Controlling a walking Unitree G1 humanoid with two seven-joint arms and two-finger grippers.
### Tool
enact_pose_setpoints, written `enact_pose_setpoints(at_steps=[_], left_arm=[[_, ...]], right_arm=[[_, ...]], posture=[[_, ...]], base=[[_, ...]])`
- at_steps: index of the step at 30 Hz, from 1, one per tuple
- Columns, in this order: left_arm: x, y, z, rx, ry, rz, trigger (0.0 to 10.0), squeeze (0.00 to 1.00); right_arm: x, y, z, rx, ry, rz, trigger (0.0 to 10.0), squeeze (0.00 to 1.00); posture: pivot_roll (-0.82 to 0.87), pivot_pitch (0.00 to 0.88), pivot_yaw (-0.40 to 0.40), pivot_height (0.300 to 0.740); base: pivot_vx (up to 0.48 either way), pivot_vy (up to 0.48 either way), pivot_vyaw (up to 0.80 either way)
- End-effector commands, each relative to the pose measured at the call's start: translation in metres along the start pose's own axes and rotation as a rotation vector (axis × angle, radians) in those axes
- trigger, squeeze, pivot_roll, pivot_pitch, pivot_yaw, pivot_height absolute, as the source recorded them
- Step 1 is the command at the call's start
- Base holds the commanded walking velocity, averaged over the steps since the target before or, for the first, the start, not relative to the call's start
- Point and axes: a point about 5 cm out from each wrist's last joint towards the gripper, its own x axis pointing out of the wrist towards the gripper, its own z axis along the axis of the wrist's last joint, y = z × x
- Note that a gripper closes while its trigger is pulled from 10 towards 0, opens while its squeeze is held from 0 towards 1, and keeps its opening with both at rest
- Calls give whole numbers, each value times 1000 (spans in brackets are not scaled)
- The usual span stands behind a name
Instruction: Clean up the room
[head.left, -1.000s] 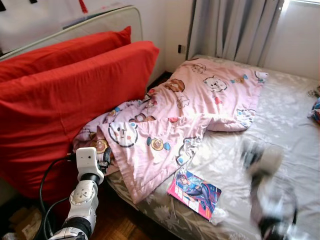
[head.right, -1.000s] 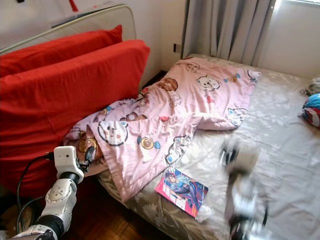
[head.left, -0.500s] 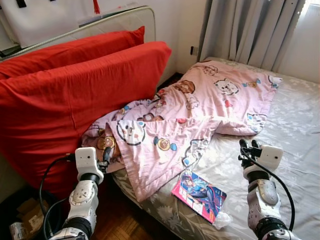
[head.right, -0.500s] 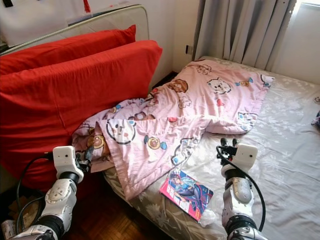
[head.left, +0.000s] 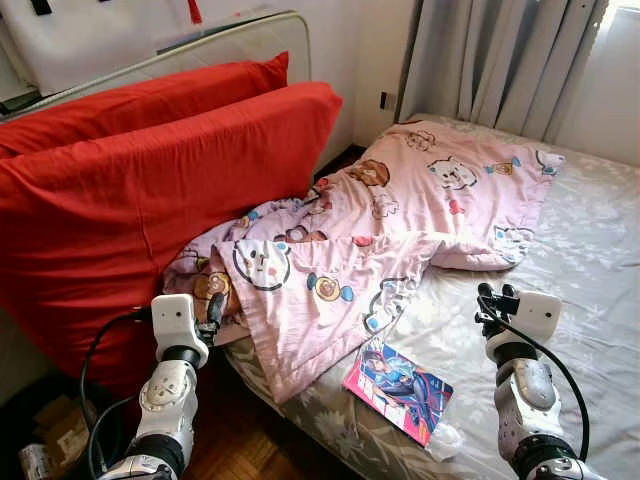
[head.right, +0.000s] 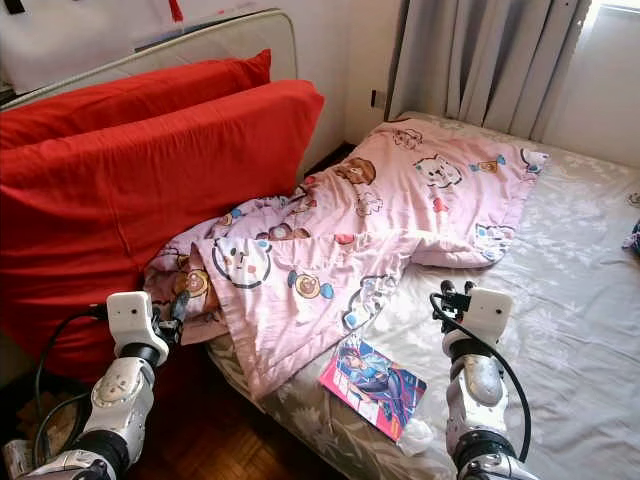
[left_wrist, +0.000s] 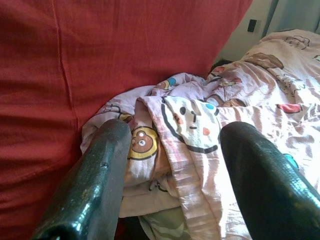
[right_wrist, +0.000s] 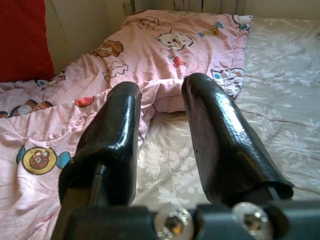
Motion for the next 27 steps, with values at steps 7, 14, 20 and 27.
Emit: enact_pose_setpoints(at_steps=[7, 14, 20, 27], left_arm=[[2, 1, 2, 2, -1, 4, 10000, 0], [3, -1, 3, -2, -1, -2, 10000, 0], [1, -2, -1, -6, 20, -10, 10000, 0], [3, -2, 1, -9, 14, -12, 10000, 0]], right_arm=[[0, -1, -5, 1, 56, -15, 10000, 0], [-1, -2, -4, 3, 32, -9, 10000, 0], [-1, 1, -7, 9, 52, -7, 10000, 0], [-1, 1, -10, 6, 88, -4, 10000, 0]], posture=[[3, 0, -3, 692], [2, 0, -4, 682], [4, 0, -4, 682], [5, 0, -2, 667]], base=[[0, 0, 0], [0, 0, 0], [0, 0, 0], [0, 0, 0]])
